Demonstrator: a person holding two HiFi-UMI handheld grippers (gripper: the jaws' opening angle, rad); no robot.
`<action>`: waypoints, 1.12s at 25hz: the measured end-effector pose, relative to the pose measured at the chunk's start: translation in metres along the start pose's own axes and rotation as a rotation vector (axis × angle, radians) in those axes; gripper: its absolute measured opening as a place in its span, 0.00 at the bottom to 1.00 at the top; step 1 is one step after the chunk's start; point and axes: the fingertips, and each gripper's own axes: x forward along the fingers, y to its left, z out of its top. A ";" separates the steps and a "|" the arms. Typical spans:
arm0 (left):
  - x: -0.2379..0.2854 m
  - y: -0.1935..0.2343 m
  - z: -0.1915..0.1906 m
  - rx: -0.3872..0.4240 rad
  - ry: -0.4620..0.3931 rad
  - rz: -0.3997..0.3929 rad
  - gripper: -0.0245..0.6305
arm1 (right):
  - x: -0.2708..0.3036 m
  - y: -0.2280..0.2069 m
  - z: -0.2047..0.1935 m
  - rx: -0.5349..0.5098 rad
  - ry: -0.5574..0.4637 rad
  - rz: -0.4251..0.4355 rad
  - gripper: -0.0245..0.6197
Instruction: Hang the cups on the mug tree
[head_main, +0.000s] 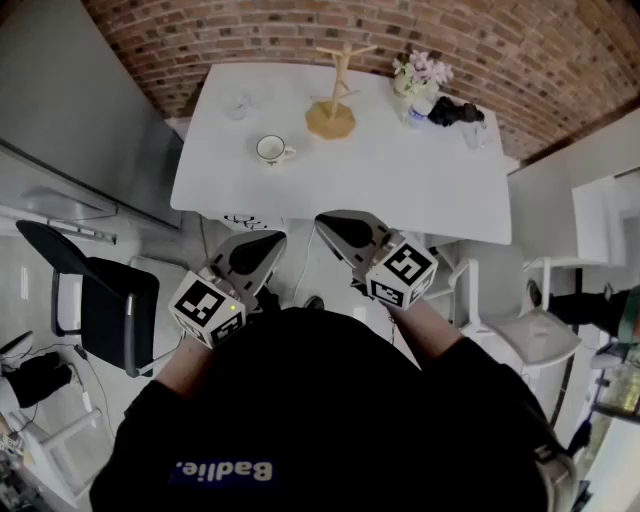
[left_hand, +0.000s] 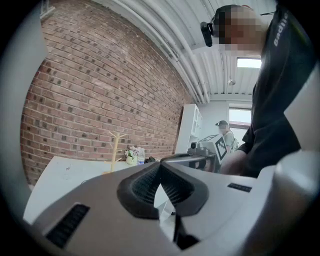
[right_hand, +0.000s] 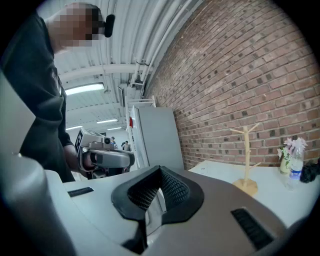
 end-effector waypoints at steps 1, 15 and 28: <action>0.000 0.000 0.000 0.004 0.001 0.000 0.04 | 0.000 0.000 0.000 -0.001 0.002 0.001 0.08; 0.001 0.002 0.000 0.007 -0.009 0.005 0.04 | 0.000 0.004 -0.002 -0.010 0.006 -0.002 0.08; 0.002 0.043 0.004 -0.013 -0.022 -0.004 0.04 | 0.036 -0.013 -0.001 0.012 0.038 -0.021 0.09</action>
